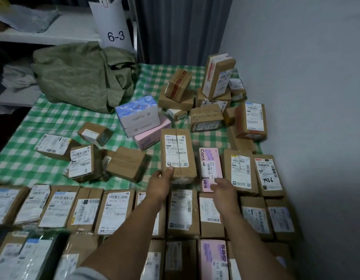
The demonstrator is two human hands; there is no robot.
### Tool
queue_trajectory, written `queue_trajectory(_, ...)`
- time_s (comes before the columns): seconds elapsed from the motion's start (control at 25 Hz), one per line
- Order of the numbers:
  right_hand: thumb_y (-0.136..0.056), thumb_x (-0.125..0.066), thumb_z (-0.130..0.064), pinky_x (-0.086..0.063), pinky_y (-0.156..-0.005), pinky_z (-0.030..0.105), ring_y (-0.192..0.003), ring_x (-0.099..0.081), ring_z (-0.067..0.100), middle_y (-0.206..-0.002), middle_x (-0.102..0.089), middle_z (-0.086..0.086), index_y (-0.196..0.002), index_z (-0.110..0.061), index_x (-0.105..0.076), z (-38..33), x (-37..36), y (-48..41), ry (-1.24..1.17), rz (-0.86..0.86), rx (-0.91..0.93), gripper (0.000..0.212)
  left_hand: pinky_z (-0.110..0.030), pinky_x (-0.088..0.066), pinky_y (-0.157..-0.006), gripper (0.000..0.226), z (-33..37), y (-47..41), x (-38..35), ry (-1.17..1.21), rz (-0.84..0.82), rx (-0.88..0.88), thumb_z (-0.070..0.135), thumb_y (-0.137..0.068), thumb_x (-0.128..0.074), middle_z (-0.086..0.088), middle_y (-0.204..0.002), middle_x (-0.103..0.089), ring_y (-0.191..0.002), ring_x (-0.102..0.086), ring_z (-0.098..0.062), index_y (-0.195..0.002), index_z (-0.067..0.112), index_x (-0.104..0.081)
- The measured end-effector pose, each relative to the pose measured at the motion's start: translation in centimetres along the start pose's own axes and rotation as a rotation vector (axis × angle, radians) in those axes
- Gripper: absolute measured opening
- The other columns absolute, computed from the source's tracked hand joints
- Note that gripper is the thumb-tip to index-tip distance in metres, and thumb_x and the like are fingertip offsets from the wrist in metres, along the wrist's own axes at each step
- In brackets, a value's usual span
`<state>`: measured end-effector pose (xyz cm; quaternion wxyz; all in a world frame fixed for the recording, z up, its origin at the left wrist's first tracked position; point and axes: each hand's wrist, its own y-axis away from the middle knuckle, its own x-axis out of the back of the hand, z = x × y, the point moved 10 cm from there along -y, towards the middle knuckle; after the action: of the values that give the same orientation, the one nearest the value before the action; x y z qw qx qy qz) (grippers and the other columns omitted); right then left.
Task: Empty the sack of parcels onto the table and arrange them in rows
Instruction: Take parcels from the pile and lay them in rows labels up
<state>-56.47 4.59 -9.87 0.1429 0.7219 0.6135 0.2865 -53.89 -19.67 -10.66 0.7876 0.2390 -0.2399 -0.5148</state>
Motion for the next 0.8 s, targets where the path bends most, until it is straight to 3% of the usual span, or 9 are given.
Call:
queue_trajectory(0.16,-0.098,-0.055,-0.004,-0.04,-0.075,0.024,-0.107,-0.053,0.019,-0.125,-0.054,0.001,-0.133,-0.008,-0.059,0.5,0.1,-3.0,0.166,-0.019,0.067,0.036,-0.04,-0.047,-0.087,0.036,0.0,-3.0,-2.1,-0.162,0.01,0.018,0.053,-0.097,-0.054,-0.002,-0.109,-0.063,-0.099,-0.059,-0.024,-0.113,0.02,-0.055)
queue_trajectory(0.24,-0.097,-0.054,-0.004,-0.042,-0.076,0.022,-0.108,-0.055,0.02,-0.131,-0.056,0.004,-0.134,-0.009,-0.06,0.7,0.0,-3.9,0.269,-0.019,0.112,0.037,-0.04,-0.048,-0.088,0.038,-0.4,-3.9,-3.1,-0.234,-0.011,0.045,0.054,-0.098,-0.051,-0.003,-0.104,-0.065,-0.095,-0.061,-0.023,-0.11,0.019,-0.058)
queue_trajectory(0.36,-0.096,-0.058,-0.01,-0.04,-0.096,0.024,-0.123,-0.052,0.023,-0.143,-0.051,0.009,-0.14,-0.009,-0.057,0.9,0.0,-4.4,0.474,-0.012,0.179,0.044,-0.037,-0.048,-0.088,0.041,-1.0,-5.0,-4.1,-0.365,-0.046,0.037,0.055,-0.098,-0.049,-0.004,-0.105,-0.068,-0.092,-0.063,-0.021,-0.112,0.02,-0.064)
queue_trajectory(0.52,-0.096,-0.058,-0.017,-0.033,-0.106,0.027,-0.136,-0.039,0.025,-0.147,-0.044,0.008,-0.145,-0.01,-0.052,0.9,-0.2,-4.3,0.589,-0.025,0.216,0.05,-0.049,-0.042,-0.107,0.05,-2.6,-6.1,-4.5,-0.527,-0.091,0.1,0.073,-0.078,-0.046,-0.003,-0.115,-0.071,-0.108,-0.064,-0.027,-0.104,0.034,-0.064)
queue_trajectory(0.68,-0.096,-0.058,-0.019,-0.033,-0.111,0.033,-0.14,-0.031,0.026,-0.15,-0.04,0.006,-0.146,-0.013,-0.05,0.8,-0.1,-4.4,0.649,-0.029,0.218,0.052,-0.036,-0.049,-0.092,0.035,-1.7,-5.7,-5.4,-0.587,-0.154,0.116,0.036,-0.099,-0.054,-0.014,-0.116,-0.068,-0.104,-0.064,-0.03,-0.118,0.008,-0.065)
queue_trajectory(0.8,-0.095,-0.059,-0.019,-0.034,-0.113,0.034,-0.139,-0.031,0.026,-0.149,-0.042,0.007,-0.144,-0.012,-0.053,0.4,-0.1,-4.3,0.662,-0.024,0.234,0.049,-0.045,-0.053,-0.097,0.035,-2.1,-6.2,-5.7,-0.63,-0.159,0.119,0.021,-0.093,-0.055,-0.019,-0.12,-0.068,-0.109,-0.065,-0.036,-0.121,0.002,-0.064)
